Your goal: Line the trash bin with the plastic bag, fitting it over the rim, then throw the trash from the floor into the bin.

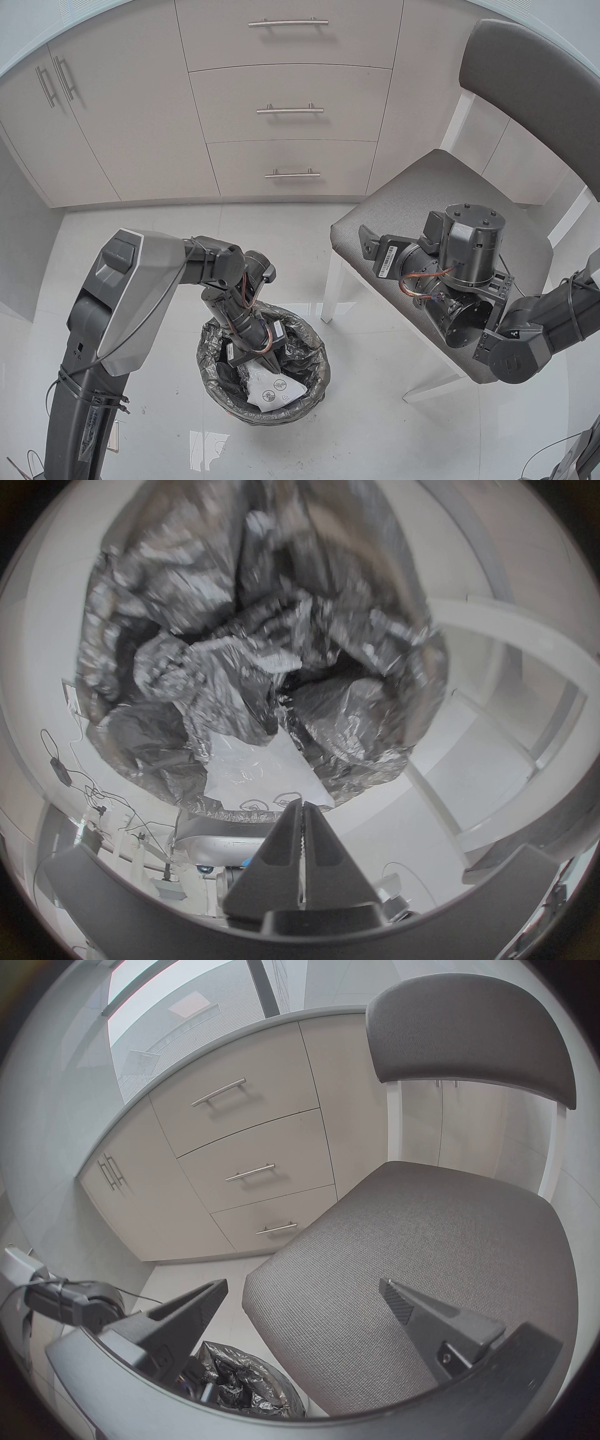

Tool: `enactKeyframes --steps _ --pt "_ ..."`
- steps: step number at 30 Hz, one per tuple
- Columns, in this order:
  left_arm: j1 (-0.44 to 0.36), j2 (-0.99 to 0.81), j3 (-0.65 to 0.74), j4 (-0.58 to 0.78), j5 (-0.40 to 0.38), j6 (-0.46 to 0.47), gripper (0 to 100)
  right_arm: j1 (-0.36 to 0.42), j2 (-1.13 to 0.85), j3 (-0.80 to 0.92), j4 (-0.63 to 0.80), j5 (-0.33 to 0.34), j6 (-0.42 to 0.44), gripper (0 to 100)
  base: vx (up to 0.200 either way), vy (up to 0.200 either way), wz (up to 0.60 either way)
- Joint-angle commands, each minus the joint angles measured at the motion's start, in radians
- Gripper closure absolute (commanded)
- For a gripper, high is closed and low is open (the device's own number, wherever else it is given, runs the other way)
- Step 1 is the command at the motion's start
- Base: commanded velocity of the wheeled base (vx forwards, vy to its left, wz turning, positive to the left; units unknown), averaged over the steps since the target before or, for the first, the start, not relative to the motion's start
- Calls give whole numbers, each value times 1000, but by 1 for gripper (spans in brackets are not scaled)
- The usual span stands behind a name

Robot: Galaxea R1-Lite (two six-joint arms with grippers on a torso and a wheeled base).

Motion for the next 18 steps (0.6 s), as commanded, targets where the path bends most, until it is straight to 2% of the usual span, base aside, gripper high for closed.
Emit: enactKeyframes --steps 1,13,16,18 --pt "-21 65 0 4 2 19 100 -8 -12 -10 -1 2 -1 0 0 0 0" --pt "-21 117 0 12 12 52 100 -11 -10 -11 -5 2 -12 0 0 0 0" --pt "-27 156 0 -2 109 83 100 -13 -9 -10 -5 2 -12 0 0 0 0" --pt "-27 168 0 -3 124 105 100 -16 -7 -10 -5 2 -10 0 0 0 0"
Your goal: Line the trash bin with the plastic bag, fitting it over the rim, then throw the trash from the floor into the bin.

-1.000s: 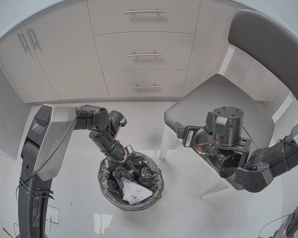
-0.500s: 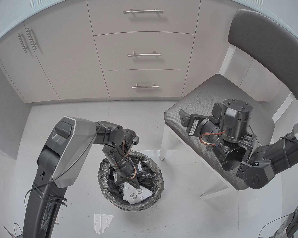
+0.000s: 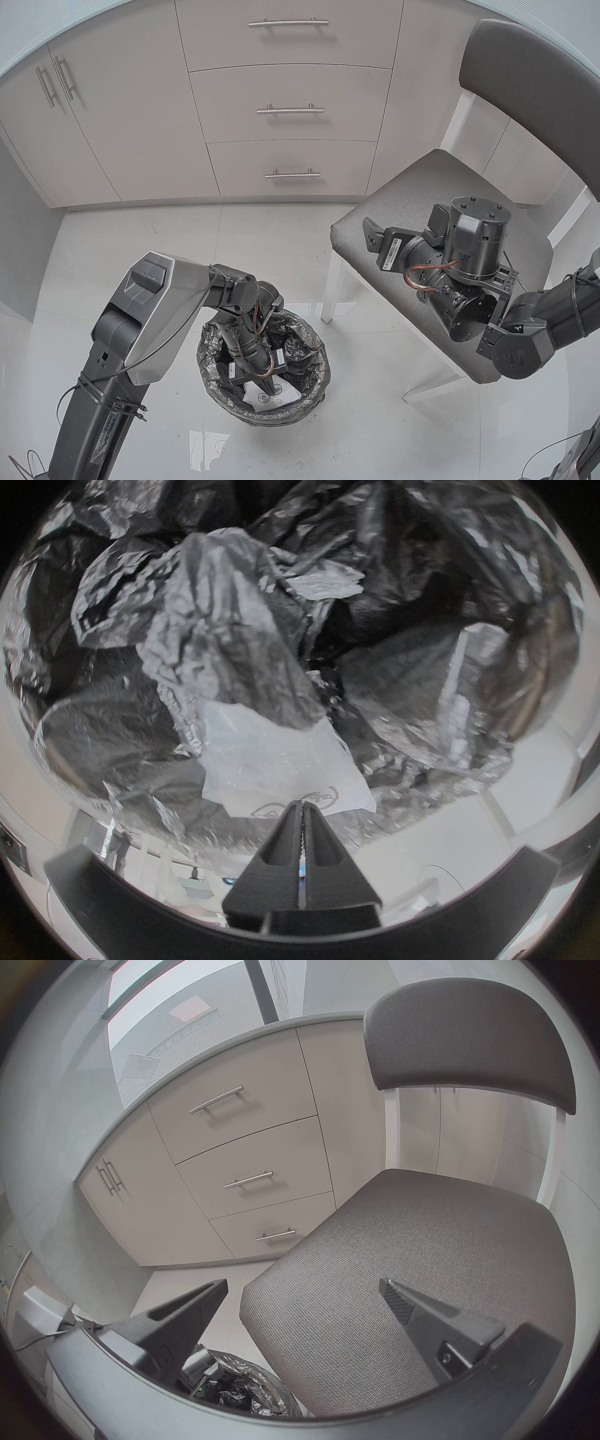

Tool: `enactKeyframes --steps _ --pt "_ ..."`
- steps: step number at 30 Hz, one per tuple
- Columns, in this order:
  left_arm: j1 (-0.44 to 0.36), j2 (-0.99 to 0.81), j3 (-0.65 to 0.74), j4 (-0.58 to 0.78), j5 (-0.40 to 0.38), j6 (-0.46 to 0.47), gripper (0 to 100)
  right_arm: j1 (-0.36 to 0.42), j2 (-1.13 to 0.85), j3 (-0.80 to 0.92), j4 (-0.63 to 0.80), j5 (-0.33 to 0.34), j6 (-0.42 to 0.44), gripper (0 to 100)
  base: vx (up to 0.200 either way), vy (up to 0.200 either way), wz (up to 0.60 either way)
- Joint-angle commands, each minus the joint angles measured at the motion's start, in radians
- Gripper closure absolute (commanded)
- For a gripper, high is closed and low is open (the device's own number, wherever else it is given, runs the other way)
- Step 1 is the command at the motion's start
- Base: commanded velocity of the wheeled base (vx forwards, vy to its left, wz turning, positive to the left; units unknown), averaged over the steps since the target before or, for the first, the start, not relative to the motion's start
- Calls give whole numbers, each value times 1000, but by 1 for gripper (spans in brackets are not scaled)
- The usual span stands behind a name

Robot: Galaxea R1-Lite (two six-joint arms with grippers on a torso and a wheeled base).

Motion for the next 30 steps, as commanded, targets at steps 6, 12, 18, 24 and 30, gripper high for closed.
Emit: enactKeyframes --steps 6,12,18,24,30 --pt "-4 100 0 -110 108 56 100 -6 2 4 0 0 3 0 0 0 0" --pt "-3 138 0 -283 201 59 100 -6 1 9 -2 0 5 0 0 0 0" --pt "-9 164 0 -381 264 122 100 -6 4 10 -2 0 5 0 0 0 0" --pt "-24 187 0 -434 347 202 100 -9 4 10 -2 0 5 0 0 0 0" --pt "-36 161 0 -429 394 200 100 -16 1 10 -2 0 6 0 0 0 0"
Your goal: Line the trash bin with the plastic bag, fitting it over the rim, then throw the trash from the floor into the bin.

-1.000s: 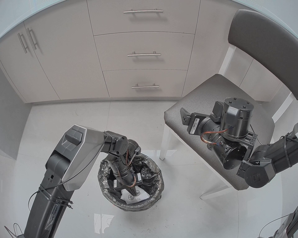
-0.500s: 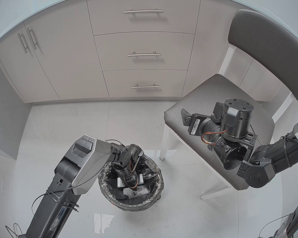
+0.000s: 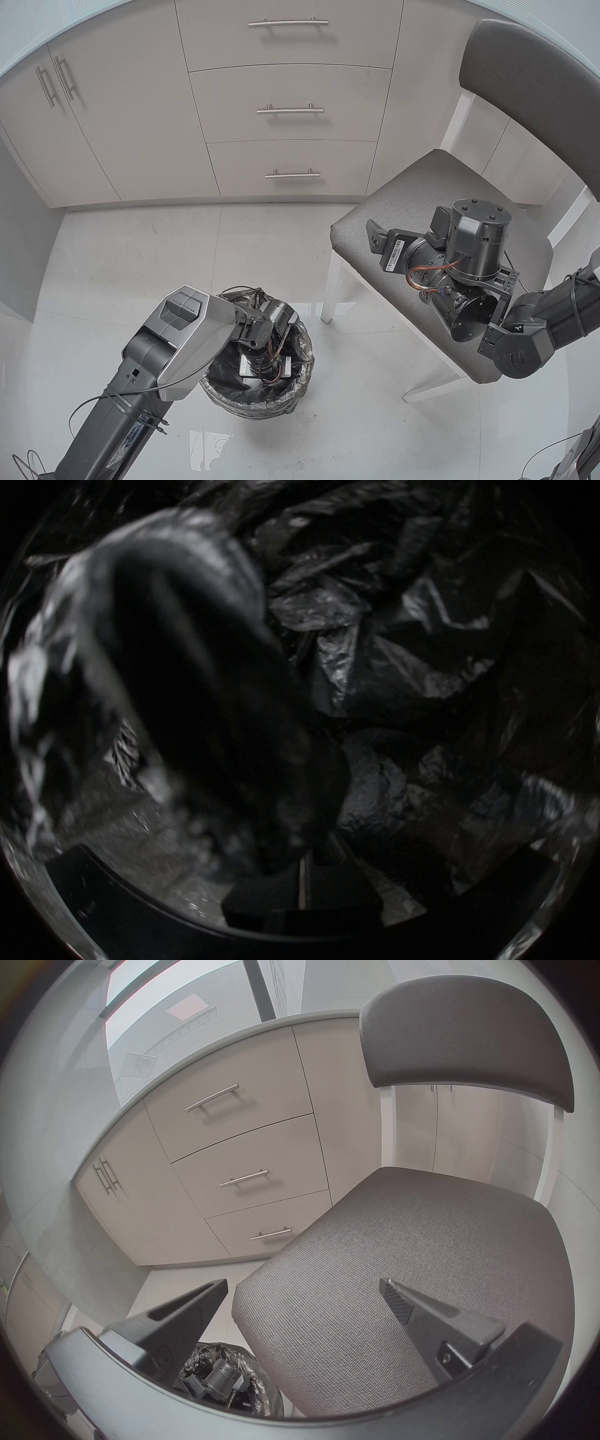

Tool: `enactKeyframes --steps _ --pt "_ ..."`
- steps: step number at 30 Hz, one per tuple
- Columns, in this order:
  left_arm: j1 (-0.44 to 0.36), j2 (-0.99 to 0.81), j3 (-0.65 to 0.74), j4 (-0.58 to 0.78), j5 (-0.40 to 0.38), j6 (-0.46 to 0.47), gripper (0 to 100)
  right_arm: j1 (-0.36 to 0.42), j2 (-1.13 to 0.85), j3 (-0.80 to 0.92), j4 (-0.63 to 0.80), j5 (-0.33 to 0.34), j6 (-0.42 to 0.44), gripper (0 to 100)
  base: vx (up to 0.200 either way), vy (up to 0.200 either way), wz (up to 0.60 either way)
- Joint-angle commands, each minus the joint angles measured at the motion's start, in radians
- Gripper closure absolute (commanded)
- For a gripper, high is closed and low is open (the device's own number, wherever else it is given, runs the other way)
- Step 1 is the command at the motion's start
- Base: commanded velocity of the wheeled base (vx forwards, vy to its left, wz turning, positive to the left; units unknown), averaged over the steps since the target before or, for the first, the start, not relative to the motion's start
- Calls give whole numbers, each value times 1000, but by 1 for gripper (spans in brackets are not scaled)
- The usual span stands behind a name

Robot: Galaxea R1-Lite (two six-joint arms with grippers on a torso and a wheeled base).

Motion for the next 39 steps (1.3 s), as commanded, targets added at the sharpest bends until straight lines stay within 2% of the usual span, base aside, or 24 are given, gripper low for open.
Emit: enactKeyframes --steps 1,5,7,14,19,22,24,26,27,29,30,31,34,36,37,38,39 --pt "-5 -19 0 11 35 -3 100 -7 -2 0 0 -1 1 0 0 0 0" --pt "-10 -67 0 71 164 0 100 -7 -7 0 0 -1 1 0 0 0 0" --pt "-10 -107 0 101 187 0 100 -7 -7 0 0 -1 1 0 0 0 0" --pt "-11 -235 0 155 185 8 100 -7 -10 -2 0 -1 -4 0 0 0 0" --pt "-17 -323 0 181 182 65 100 -12 -30 1 1 -1 -1 0 0 0 0" --pt "-31 -429 0 269 182 68 100 -13 -94 55 24 16 -17 0 0 0 0" --pt "-54 -535 0 361 185 78 100 -16 -188 113 92 68 -99 0 0 0 0" --pt "-71 -636 0 462 190 118 100 -38 -292 130 185 82 -169 0 0 0 0" --pt "-74 -653 0 480 190 129 100 -44 -309 130 202 81 -177 0 0 0 0" --pt "-77 -798 0 654 199 209 100 -93 -453 124 371 84 -218 0 0 0 0" --pt "-77 -798 0 654 199 209 100 -93 -453 124 371 84 -218 0 0 0 0" --pt "-69 -906 0 756 208 258 100 -128 -597 112 530 93 -241 0 0 0 0" --pt "-5 -1081 0 916 237 356 100 -176 -838 73 845 101 -272 0 0 0 0" --pt "50 -1154 0 985 254 391 100 -216 -944 43 1000 104 -286 0 0 0 0" --pt "102 -1207 0 1025 270 419 100 -247 -1015 18 1095 107 -286 0 0 0 0" --pt "158 -1253 0 1060 277 443 100 -271 -1073 0 1161 114 -286 0 0 0 0" --pt "174 -1266 0 1072 279 450 100 -279 -1088 -5 1178 118 -286 0 0 0 0"
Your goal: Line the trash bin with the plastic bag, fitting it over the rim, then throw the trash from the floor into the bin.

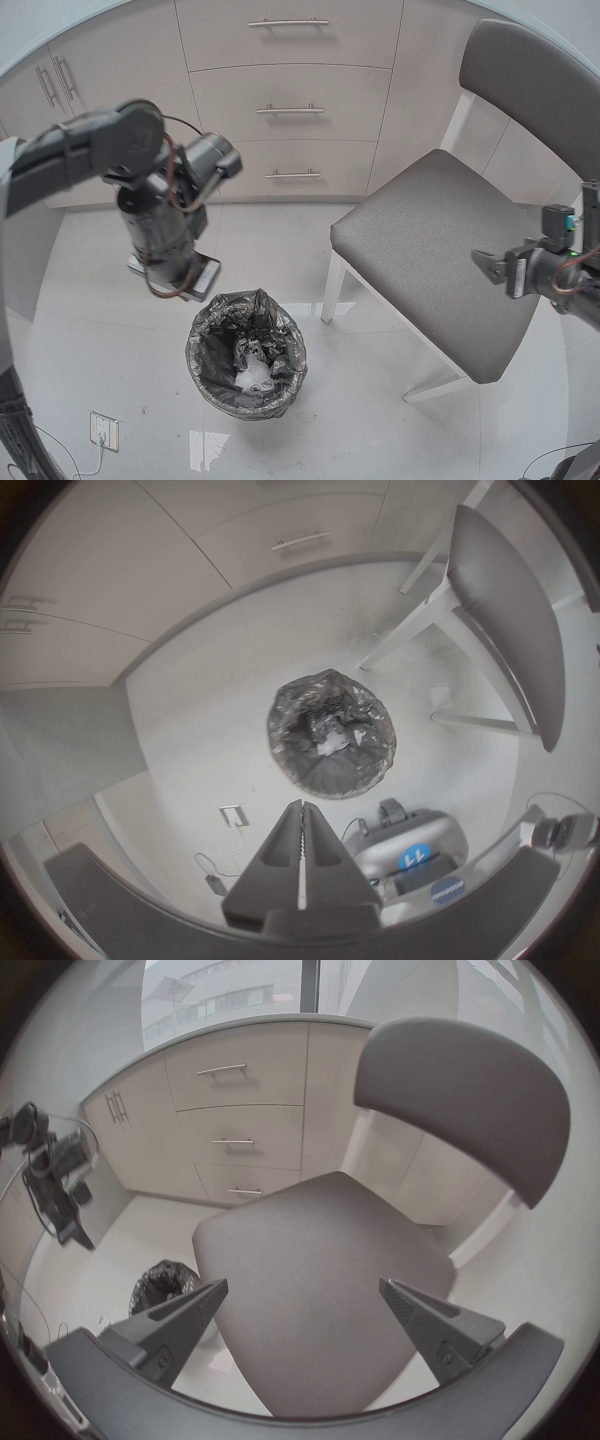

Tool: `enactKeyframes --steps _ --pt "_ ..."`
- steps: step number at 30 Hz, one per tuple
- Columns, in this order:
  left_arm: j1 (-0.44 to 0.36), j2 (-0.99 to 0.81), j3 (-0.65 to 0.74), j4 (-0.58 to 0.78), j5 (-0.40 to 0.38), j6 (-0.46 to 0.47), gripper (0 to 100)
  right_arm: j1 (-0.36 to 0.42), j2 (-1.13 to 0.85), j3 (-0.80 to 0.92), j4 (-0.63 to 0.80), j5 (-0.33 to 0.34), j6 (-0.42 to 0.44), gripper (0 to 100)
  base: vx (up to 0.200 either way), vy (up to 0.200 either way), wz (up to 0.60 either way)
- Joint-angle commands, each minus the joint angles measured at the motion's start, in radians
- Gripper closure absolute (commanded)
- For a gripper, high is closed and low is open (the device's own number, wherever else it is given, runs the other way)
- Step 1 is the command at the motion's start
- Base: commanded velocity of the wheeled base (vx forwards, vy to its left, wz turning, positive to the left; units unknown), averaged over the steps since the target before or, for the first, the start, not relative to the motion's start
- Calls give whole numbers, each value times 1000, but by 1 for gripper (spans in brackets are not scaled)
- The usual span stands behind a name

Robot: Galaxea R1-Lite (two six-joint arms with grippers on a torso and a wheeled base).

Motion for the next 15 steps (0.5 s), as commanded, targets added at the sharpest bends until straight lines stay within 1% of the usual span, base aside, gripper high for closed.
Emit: enactKeyframes --steps 1,2,4,6,7,9,11,12,13,15 --pt "291 -527 0 334 59 198 100 -198 -622 -112 544 57 -71 0 0 0 0" --pt "328 -564 0 334 59 198 100 -215 -665 -123 577 68 -71 0 0 0 0" --pt "371 -668 0 332 59 198 100 -252 -748 -146 654 77 -76 0 0 0 0" --pt "382 -803 0 334 59 198 100 -289 -815 -164 732 85 -77 0 0 0 0" --pt "382 -803 0 334 59 198 100 -289 -815 -164 732 85 -77 0 0 0 0" --pt "394 -1061 0 325 48 203 100 -347 -915 -169 846 137 -77 0 0 0 0" --pt "396 -1204 0 309 46 198 100 -378 -973 -172 909 189 -82 0 0 0 0" --pt "396 -1213 0 306 45 198 100 -379 -978 -172 915 192 -82 0 0 0 0" --pt "396 -1331 0 276 45 192 100 -396 -1025 -180 975 228 -88 0 0 0 0" --pt "397 -1416 97 247 46 177 100 -409 -1059 -183 1018 235 -88 0 0 0 0"
